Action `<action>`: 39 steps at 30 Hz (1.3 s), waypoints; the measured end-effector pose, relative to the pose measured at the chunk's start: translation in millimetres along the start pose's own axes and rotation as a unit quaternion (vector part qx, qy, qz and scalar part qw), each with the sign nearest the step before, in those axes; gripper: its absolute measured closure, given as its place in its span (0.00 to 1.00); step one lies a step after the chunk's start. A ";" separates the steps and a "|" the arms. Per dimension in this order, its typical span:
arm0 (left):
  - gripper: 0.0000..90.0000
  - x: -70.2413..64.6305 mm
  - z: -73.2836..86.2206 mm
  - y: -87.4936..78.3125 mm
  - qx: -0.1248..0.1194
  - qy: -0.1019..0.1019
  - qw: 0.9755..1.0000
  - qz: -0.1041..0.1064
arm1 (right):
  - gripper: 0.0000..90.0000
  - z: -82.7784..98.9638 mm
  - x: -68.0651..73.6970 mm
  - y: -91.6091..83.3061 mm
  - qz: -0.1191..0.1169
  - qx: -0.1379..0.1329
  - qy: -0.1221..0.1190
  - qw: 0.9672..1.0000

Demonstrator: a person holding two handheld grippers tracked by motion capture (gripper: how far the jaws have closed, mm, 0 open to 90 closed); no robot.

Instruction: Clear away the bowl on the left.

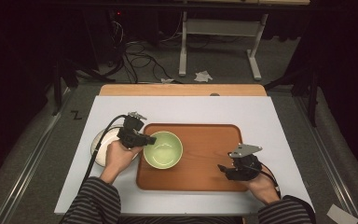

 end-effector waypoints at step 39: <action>0.92 -18.7 -21.4 36.5 0.009 0.029 0.999 0.018 | 0.45 15.6 0.5 -14.4 0.022 0.006 0.021 1.000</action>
Point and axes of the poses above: each handheld gripper's, and its own axes: y roughly forward along the jaws, z roughly out of its underside, x roughly to its left, the point moved 6 cm from there along y, roughly forward along the jaws, and after that the axes turned 2 degrees about -x, right-handed, at the moved point
